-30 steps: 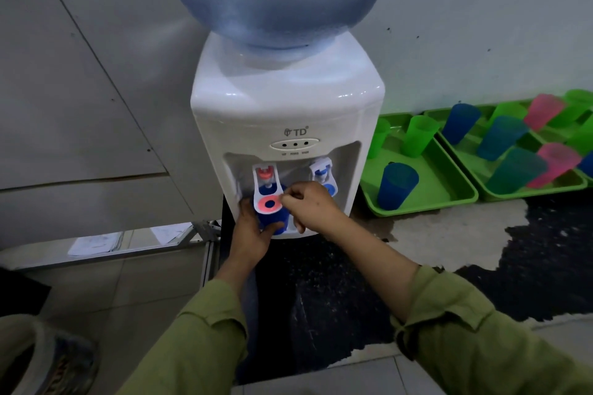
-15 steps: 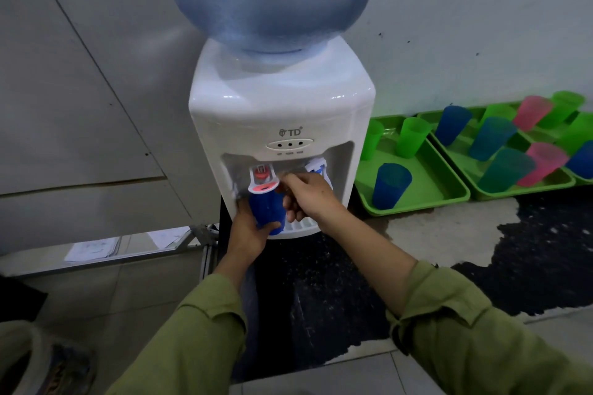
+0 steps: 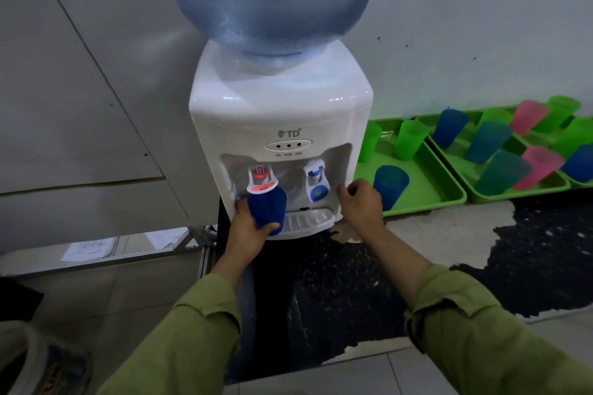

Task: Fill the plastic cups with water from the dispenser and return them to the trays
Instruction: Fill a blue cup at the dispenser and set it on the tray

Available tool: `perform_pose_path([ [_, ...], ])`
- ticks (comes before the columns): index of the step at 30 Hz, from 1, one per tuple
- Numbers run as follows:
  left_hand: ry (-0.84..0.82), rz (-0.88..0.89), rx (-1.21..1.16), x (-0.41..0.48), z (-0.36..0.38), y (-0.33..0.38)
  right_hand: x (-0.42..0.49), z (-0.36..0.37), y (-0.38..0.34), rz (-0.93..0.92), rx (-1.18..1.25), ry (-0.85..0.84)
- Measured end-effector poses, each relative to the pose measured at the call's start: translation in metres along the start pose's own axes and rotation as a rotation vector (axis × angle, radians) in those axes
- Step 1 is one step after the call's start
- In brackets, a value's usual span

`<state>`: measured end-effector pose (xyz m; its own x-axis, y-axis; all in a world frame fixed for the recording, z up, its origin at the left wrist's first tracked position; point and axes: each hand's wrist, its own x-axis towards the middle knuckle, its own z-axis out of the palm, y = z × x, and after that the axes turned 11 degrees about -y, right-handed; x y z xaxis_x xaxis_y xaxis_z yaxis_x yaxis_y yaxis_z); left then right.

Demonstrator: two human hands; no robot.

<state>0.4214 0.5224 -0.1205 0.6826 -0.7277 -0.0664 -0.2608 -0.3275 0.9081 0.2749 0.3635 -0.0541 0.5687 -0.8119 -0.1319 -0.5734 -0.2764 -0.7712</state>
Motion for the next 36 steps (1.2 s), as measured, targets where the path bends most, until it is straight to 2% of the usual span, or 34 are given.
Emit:
perform_pose_path([
  [7,0.034,0.024,0.014,-0.006,0.002,0.012,0.014,-0.008,-0.005,-0.056,-0.002,0.072],
  [27,0.056,0.104,0.16,0.0,-0.003,0.011,0.033,-0.007,0.001,-0.169,-0.112,-0.016],
  [36,0.045,0.042,0.246,0.002,-0.002,0.013,0.035,-0.009,0.002,-0.165,-0.148,-0.048],
])
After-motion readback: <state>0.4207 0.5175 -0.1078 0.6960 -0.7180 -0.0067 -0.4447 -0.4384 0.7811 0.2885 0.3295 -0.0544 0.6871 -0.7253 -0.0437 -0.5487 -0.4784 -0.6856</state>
